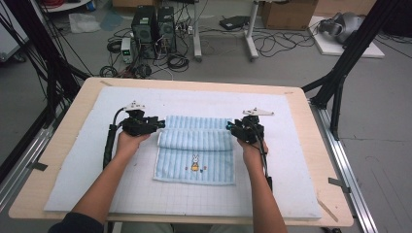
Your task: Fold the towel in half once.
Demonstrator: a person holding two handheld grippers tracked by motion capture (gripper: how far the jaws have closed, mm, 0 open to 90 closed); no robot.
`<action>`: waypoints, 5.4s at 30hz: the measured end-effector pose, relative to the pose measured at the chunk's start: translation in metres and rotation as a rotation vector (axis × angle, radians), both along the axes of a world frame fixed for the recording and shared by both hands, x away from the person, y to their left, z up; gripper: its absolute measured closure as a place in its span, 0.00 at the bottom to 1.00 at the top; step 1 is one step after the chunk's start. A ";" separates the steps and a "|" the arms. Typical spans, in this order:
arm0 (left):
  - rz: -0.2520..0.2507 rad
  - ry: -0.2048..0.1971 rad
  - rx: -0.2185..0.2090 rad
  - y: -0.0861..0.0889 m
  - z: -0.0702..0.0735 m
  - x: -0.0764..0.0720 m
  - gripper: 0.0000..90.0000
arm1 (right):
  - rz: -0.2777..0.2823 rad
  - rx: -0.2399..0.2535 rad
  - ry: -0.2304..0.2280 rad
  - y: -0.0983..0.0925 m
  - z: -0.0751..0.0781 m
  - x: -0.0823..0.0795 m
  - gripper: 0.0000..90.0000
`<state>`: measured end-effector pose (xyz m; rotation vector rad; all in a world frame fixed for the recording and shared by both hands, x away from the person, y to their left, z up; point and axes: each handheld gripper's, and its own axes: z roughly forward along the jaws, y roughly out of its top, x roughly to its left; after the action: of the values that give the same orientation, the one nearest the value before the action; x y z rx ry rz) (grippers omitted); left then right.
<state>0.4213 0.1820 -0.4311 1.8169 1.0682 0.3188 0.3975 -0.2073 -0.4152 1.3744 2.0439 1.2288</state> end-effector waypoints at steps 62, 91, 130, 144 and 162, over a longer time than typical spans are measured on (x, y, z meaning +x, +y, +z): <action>-0.131 -0.109 -0.078 0.011 0.002 -0.094 0.95 | 0.188 -0.035 -0.045 0.004 -0.001 -0.072 0.92; -0.215 -0.101 -0.127 0.021 -0.002 -0.146 0.95 | 0.270 -0.025 -0.027 -0.018 -0.011 -0.133 0.92; -0.144 0.085 0.122 -0.008 -0.015 -0.141 0.87 | 0.326 -0.138 0.102 0.003 -0.030 -0.135 0.82; -0.062 -0.017 -0.011 0.004 0.002 -0.081 0.78 | 0.231 0.002 -0.012 -0.014 -0.007 -0.104 0.77; 0.090 0.099 0.101 -0.027 -0.016 0.025 0.86 | 0.205 0.000 0.001 -0.018 -0.015 -0.088 0.76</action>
<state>0.4459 0.1552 -0.4467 1.8944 1.2242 0.3450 0.3093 -0.2252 -0.4299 1.1883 2.2304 1.3102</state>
